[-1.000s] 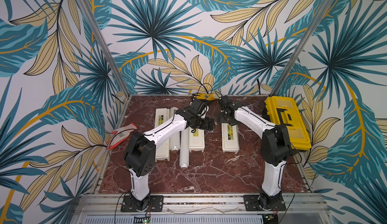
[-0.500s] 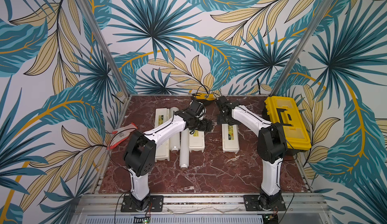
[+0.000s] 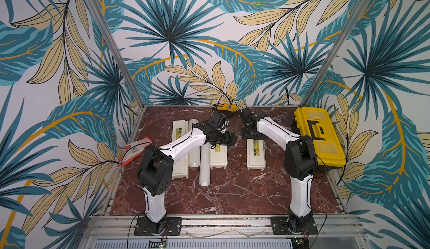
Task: Put plastic wrap rolls into dispensers
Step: Close the lid on the plastic wrap cutting box.
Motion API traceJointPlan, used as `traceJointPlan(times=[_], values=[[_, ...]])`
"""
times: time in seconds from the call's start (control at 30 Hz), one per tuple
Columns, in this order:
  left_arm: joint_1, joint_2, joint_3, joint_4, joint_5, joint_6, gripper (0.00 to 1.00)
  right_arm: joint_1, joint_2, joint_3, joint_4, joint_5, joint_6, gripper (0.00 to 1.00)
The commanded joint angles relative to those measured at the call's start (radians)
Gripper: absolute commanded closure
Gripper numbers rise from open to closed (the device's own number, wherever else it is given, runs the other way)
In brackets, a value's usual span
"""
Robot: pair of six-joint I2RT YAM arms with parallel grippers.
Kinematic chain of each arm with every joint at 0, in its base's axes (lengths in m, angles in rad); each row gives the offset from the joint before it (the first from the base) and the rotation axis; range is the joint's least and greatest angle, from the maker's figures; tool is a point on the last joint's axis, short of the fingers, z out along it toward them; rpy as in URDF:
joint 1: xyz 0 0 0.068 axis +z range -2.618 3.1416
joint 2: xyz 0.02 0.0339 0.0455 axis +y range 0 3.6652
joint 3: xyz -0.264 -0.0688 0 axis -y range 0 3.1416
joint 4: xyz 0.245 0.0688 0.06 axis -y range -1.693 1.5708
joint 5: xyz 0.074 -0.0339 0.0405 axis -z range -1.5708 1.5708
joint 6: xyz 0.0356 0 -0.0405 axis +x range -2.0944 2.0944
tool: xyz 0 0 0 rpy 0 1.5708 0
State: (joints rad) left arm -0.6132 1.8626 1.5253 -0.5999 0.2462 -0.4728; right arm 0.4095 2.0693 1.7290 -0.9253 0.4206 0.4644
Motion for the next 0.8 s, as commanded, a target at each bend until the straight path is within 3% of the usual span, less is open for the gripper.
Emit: traceJointPlan(times=[0.0, 0.37, 0.77], values=[[0.004, -0.042, -0.034, 0.02, -0.001, -0.004, 0.08, 0.002, -0.035, -0.003, -0.017, -0.014, 0.013, 0.12], [0.004, -0.046, -0.041, 0.029, 0.004, -0.012, 0.08, -0.013, -0.14, -0.014, -0.018, -0.053, 0.0, 0.14], [0.004, -0.042, -0.045, 0.032, 0.015, -0.013, 0.08, -0.084, -0.11, -0.01, -0.02, -0.159, -0.033, 0.13]])
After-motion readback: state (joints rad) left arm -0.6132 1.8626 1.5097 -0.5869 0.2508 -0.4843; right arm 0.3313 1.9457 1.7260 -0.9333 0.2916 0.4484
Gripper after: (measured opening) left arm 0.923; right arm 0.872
